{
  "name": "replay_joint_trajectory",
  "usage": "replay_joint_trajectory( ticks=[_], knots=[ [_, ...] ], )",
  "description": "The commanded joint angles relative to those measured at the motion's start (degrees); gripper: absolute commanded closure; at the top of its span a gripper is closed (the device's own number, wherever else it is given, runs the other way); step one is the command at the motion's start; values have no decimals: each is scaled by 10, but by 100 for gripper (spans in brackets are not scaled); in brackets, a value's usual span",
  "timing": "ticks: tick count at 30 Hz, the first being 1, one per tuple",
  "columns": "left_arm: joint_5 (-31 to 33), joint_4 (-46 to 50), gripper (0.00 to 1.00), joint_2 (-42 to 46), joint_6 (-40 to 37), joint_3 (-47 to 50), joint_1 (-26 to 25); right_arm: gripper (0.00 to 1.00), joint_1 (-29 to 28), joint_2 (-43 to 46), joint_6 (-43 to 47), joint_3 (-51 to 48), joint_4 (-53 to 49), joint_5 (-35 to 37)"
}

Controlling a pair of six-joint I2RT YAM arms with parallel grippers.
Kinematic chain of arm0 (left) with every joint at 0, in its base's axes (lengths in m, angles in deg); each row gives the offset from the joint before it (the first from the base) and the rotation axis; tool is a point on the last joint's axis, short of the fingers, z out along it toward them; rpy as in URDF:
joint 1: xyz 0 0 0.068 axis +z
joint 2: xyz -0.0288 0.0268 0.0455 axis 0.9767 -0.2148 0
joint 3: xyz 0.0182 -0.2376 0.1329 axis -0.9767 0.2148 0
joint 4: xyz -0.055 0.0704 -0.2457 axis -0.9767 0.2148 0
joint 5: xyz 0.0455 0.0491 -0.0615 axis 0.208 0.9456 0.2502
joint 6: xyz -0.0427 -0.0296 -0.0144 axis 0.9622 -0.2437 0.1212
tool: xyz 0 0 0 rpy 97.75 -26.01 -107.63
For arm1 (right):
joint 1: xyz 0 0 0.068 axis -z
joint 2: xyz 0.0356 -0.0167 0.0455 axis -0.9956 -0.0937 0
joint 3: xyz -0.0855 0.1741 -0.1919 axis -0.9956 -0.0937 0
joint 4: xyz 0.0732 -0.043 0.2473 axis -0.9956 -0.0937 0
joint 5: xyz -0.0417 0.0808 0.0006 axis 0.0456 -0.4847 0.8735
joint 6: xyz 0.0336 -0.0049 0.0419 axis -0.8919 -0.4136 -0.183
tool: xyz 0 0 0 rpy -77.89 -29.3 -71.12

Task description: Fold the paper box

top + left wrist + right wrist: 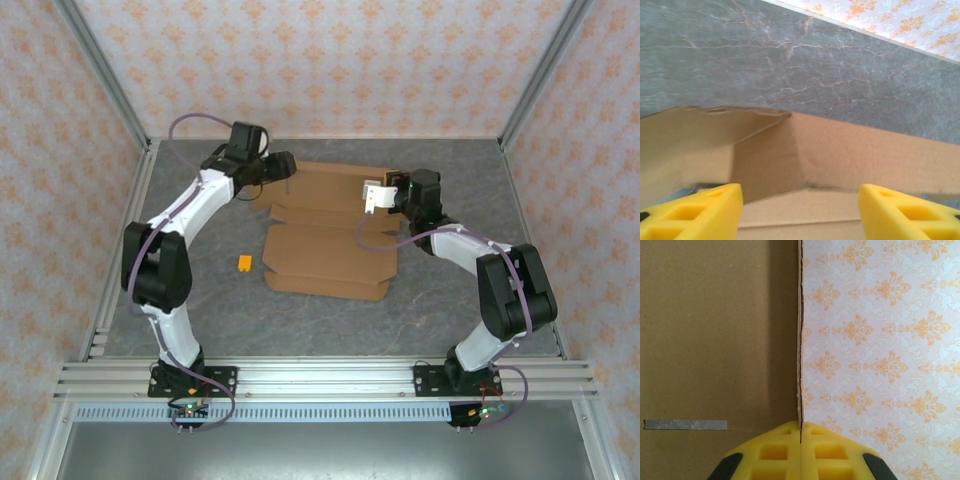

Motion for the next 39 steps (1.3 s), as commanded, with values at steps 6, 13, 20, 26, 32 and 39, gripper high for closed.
replay_joint_trajectory(
  ticks=[6,13,20,26,32,39],
  knots=[
    [1,-110,26,132,-32,174,31,100,-2,2,7,-2,12,-5],
    [-42,-183,27,134,-63,284,29,100,-2,-1,8,4,6,-6],
    [-26,-272,25,94,-71,326,12,100,-2,-1,5,3,8,-5],
    [21,-291,25,33,-60,309,-2,100,-2,2,4,4,8,-6],
    [40,-286,25,-13,-50,282,-6,100,-2,3,3,4,7,-8],
    [-3,-309,26,-42,-45,266,-7,100,-2,1,4,3,10,-10]
  ],
)
